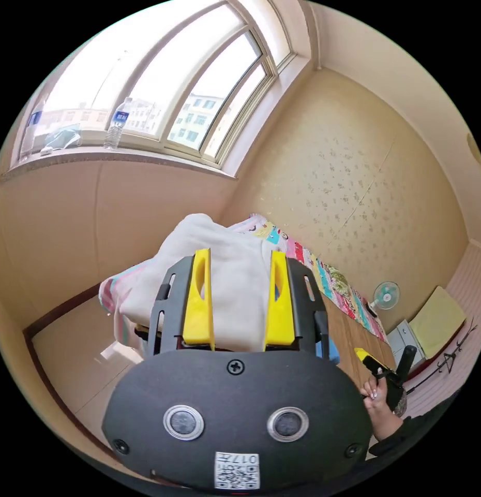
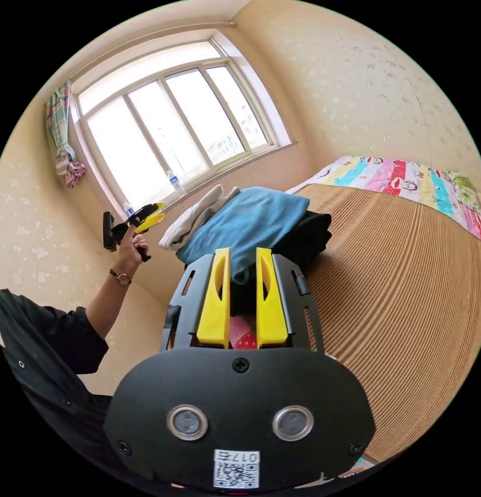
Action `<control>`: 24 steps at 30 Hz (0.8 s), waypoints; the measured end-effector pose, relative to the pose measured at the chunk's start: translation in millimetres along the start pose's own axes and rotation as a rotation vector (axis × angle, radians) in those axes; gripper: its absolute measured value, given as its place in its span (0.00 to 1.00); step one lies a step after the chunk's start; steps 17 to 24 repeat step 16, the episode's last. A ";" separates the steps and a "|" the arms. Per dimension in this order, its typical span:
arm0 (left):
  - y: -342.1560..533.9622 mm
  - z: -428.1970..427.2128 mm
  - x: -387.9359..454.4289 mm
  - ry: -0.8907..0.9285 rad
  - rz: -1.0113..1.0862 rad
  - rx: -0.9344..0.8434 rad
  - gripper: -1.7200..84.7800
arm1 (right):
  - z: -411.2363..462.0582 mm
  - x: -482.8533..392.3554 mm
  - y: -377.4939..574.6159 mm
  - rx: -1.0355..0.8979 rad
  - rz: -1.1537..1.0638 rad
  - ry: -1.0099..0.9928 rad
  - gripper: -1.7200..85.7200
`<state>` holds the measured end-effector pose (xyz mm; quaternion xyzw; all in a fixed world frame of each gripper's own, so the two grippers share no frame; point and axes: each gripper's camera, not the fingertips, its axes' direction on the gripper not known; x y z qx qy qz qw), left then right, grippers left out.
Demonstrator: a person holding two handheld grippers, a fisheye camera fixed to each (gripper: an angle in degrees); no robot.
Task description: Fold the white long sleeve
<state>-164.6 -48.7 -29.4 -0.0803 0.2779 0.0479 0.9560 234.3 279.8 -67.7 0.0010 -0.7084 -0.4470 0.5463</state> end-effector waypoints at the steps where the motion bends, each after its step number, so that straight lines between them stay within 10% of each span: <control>1: 17.1 -12.4 14.0 0.118 -0.001 0.010 0.20 | -32.6 23.2 30.4 0.003 0.044 0.062 0.07; 10: 212.6 67.8 175.5 0.620 0.167 -0.606 0.09 | -242.0 94.6 235.4 0.090 0.417 0.438 0.03; 16: 389.5 130.1 246.9 1.045 -0.112 -1.082 0.03 | -358.6 142.9 312.4 0.222 0.793 0.724 0.06; 24: 389.5 130.1 246.9 1.045 -0.112 -1.082 0.03 | -358.6 142.9 312.4 0.222 0.793 0.724 0.06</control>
